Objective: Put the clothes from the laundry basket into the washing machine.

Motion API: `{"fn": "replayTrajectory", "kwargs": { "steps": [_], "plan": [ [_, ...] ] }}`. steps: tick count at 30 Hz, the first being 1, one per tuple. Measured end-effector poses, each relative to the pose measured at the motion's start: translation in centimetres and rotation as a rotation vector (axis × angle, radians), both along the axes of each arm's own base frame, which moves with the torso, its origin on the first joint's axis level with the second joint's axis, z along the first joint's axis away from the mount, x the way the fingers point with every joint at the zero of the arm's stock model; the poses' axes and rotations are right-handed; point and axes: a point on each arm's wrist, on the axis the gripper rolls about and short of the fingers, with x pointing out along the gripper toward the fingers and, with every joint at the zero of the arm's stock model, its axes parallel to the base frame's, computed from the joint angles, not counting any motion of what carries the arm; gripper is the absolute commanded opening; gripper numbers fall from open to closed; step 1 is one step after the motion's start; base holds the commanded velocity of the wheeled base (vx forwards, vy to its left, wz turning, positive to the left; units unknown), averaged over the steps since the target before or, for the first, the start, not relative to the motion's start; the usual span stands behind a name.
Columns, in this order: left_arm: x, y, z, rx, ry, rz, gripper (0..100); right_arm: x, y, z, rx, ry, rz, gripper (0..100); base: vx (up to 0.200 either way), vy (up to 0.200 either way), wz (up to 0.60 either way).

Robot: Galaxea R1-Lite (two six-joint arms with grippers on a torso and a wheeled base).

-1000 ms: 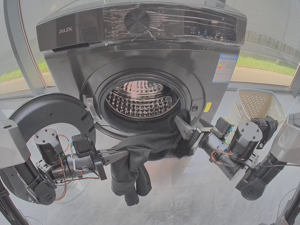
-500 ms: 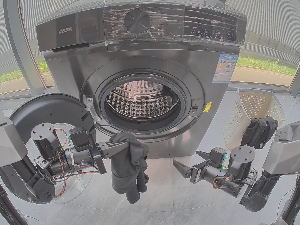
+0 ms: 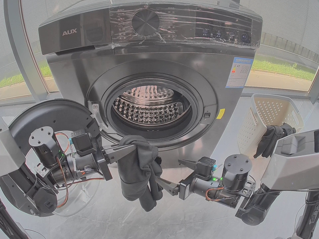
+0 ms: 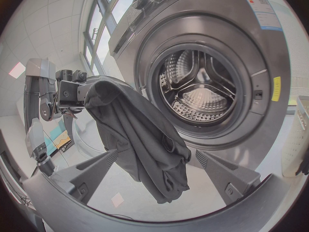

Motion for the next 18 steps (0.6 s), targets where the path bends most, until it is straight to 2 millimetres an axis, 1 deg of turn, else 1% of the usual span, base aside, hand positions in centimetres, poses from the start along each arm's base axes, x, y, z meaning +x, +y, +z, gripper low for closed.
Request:
{"fn": "replayTrajectory", "kwargs": {
  "steps": [6, 10, 15, 18],
  "plan": [
    [-0.1, -0.1, 0.2, -0.004, -0.006, -0.002, 0, 0.1, 2.5, -0.7, 0.018, -0.012, 0.089, 100, 0.000, 0.000, 0.00],
    [-0.1, -0.1, 0.2, -0.004, -0.008, -0.003, 0, 0.5, 3.9, -1.0, 0.032, -0.025, 0.110, 100, 0.000, 0.000, 0.00],
    [-0.2, -0.1, 0.2, -0.004, -0.007, -0.005, 0, 1.6, 5.4, -1.4, 0.059, -0.049, 0.115, 100, 0.000, 0.000, 0.00],
    [-0.2, -0.2, 0.2, -0.003, -0.005, -0.007, 0, 2.7, 6.4, -1.6, 0.083, -0.075, 0.106, 100, 0.000, 0.000, 0.00]
  ]
}}
